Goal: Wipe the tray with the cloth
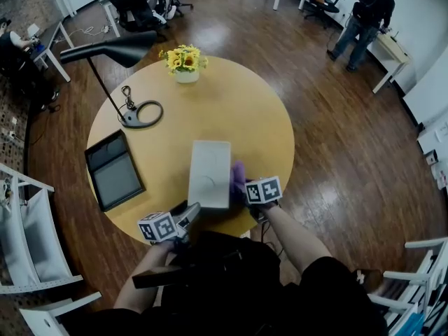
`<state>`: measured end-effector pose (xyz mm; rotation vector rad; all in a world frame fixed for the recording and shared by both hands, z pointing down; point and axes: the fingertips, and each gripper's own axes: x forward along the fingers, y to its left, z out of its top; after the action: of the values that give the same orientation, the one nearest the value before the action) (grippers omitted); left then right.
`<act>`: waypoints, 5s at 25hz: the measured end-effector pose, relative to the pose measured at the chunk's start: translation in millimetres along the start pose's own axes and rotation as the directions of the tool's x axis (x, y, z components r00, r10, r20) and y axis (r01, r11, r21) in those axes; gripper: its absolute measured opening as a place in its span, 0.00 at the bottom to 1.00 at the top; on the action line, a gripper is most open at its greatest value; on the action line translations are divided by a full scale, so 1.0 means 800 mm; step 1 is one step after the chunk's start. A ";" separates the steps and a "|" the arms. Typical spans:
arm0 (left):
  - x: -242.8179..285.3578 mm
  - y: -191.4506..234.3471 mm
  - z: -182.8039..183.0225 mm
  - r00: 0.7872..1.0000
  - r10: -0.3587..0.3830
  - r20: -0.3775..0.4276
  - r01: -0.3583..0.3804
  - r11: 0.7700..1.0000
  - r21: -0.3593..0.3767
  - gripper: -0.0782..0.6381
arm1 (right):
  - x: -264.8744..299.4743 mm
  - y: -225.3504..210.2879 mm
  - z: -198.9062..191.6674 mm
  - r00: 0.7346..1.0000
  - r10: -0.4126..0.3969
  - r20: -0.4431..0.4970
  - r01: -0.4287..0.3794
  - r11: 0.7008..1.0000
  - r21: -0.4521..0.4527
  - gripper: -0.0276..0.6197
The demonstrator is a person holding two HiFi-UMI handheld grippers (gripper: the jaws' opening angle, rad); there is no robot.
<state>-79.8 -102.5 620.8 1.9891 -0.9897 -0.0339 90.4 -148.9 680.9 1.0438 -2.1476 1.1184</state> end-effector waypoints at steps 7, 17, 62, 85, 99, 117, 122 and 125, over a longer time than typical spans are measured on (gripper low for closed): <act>0.003 -0.001 0.001 0.999 -0.021 -0.048 0.023 0.999 0.023 0.45 | -0.010 0.018 -0.029 0.991 -0.042 0.128 0.077 0.955 -0.287 0.18; 0.005 -0.001 -0.001 0.993 -0.069 -0.094 0.075 0.996 0.054 0.45 | -0.020 0.040 -0.067 0.992 -0.030 0.124 0.082 0.895 -0.439 0.18; 0.039 -0.010 -0.002 0.957 0.136 -0.256 -0.043 0.940 0.337 0.34 | 0.093 0.097 0.188 0.982 -0.183 -0.050 0.144 0.889 -0.434 0.18; 0.025 -0.002 0.013 0.991 0.114 -0.067 -0.103 0.982 0.156 0.37 | -0.002 0.058 0.192 1.000 -0.012 -0.009 0.008 0.939 -0.343 0.18; 0.002 -0.022 0.018 0.998 0.066 -0.018 -0.061 0.981 0.186 0.37 | 0.065 0.099 0.120 0.982 0.009 -0.188 -0.079 0.926 -0.368 0.19; 0.006 -0.017 0.009 0.998 0.027 -0.061 -0.018 0.989 0.149 0.37 | -0.009 0.029 0.112 0.975 -0.220 -0.042 0.171 0.852 -0.494 0.18; -0.006 -0.017 0.026 1.000 -0.004 0.016 0.002 0.995 0.098 0.37 | 0.009 0.124 0.124 1.000 -0.014 -0.025 0.002 0.903 -0.429 0.18; -0.011 -0.014 0.030 0.999 -0.006 0.043 0.003 0.997 0.074 0.37 | 0.026 0.188 0.124 0.979 0.205 -0.007 -0.202 0.962 -0.182 0.18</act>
<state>-87.7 -110.1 595.2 2.0658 -1.0268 -0.0431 -51.2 -185.0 573.2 0.7637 -2.3581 0.9830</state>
